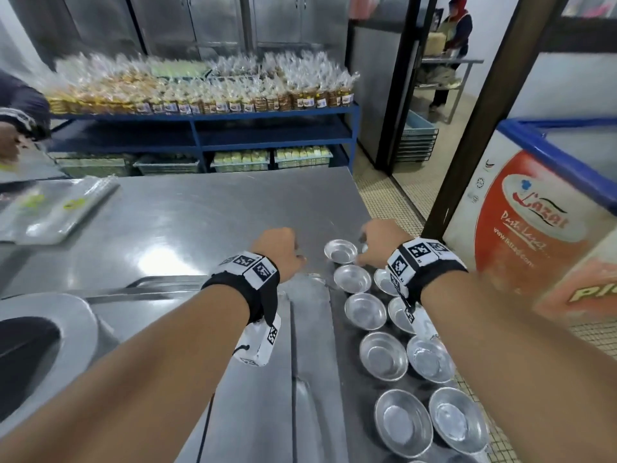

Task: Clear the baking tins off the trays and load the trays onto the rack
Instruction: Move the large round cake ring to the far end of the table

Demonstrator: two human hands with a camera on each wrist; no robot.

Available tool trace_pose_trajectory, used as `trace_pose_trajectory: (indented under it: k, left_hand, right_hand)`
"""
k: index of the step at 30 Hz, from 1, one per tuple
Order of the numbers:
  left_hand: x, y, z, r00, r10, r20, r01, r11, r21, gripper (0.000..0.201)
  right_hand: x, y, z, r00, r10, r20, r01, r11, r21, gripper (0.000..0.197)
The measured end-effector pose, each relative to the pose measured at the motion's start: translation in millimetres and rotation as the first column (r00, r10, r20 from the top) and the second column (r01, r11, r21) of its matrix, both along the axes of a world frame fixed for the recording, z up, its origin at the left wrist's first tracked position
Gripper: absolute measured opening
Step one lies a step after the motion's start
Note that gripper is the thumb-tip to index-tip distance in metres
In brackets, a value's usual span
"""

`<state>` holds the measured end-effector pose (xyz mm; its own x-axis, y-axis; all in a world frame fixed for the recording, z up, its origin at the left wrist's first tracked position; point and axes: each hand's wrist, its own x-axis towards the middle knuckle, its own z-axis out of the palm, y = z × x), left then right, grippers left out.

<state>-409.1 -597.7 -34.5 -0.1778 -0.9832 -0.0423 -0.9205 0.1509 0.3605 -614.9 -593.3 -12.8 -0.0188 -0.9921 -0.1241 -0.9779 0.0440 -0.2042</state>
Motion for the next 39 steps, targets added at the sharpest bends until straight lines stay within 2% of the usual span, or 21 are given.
trace_pose_trajectory:
  k: [4,8,12,17,21,24,28,31,35,39]
  left_hand:
    - [63,44,32,0.999,0.034,0.039,-0.034,0.999,0.011,0.02]
    - [141,92,49,0.99,0.111,0.089,-0.115,0.993,0.031,0.023]
    - [223,137,47,0.95,0.201,0.238,-0.211,0.977,0.016,0.031]
    - [318,173,37,0.899,0.322,0.296,-0.339,0.941,0.007,0.042]
    - [373,194,27,0.837,0.404,0.37,-0.432,0.902,-0.008,0.05]
    - [400,208,17,0.814,0.477,0.332,-0.508,0.861,0.008,0.044]
    - [422,216,4,0.811,0.544,0.214,-0.575,0.809,0.12,0.034]
    - [433,217,2,0.809,0.577,0.115,-0.588,0.792,0.164,0.018]
    - [440,225,6,0.809,0.587,0.022,-0.58,0.793,0.186,0.035]
    - [441,246,19,0.801,0.597,-0.04,-0.582,0.794,0.174,0.035]
  right_hand:
    - [68,44,28,0.998,0.046,0.044,-0.047,0.998,0.035,0.032]
    - [147,89,42,0.989,0.119,0.092,-0.124,0.991,0.05,0.033]
    - [228,128,45,0.973,0.187,0.138,-0.199,0.977,0.075,0.033]
    - [313,158,36,0.957,0.183,0.226,-0.207,0.974,0.088,0.039]
    - [363,174,23,0.952,0.167,0.255,-0.204,0.971,0.126,0.038]
    - [386,184,12,0.956,0.115,0.272,-0.158,0.977,0.144,0.034]
    - [407,193,-7,0.961,0.011,0.277,-0.052,0.989,0.141,0.031]
    - [417,198,-16,0.951,-0.079,0.3,0.042,0.991,0.13,0.031]
    - [424,203,-15,0.938,-0.157,0.309,0.125,0.985,0.122,0.032]
    - [420,222,-4,0.918,-0.206,0.34,0.164,0.975,0.148,0.031]
